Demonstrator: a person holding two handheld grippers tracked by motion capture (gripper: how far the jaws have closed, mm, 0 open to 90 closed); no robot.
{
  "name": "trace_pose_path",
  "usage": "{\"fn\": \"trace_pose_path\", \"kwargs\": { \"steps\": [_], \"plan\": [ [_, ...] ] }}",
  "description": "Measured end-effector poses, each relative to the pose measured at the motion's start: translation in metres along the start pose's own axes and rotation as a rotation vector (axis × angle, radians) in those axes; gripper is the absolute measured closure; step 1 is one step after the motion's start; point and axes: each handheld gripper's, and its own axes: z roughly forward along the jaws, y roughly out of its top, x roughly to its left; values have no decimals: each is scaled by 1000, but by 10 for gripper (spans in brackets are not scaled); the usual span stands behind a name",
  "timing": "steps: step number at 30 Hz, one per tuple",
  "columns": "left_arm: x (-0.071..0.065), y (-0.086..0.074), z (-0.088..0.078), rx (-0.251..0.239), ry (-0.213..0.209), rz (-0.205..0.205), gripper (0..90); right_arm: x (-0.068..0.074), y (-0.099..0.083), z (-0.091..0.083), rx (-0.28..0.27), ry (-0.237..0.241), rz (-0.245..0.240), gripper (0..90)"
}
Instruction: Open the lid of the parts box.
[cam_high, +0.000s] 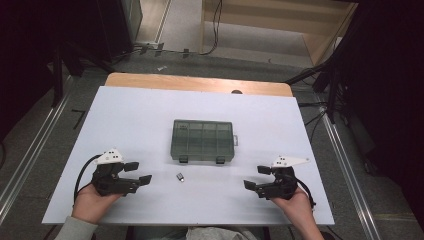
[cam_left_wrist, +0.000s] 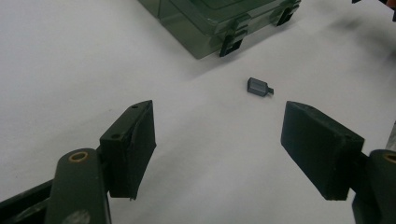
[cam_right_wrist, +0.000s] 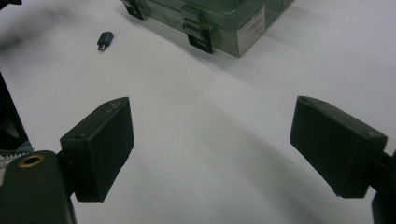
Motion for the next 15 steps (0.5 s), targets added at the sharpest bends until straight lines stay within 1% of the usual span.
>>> {"fn": "trace_pose_path", "kwargs": {
  "steps": [3, 6, 12, 14, 15],
  "plan": [
    [1, -1, -1, -2, 6, -5, 268, -1, 1, 0, -3, 2, 7, 120],
    [1, -1, -2, -7, 9, -8, 268, -1, 1, 1, 3, 0, 0, 120],
    [2, 0, -2, -17, -8, -16, 268, 0, 0, 3, 15, 11, -3, 120],
    [1, 0, -1, -15, -7, -13, 268, 0, 0, 4, 14, 19, 5, 120],
    [2, 0, -1, -14, -9, -13, 269, 0, 0, 4, 10, 24, 1, 120]
  ]
}}
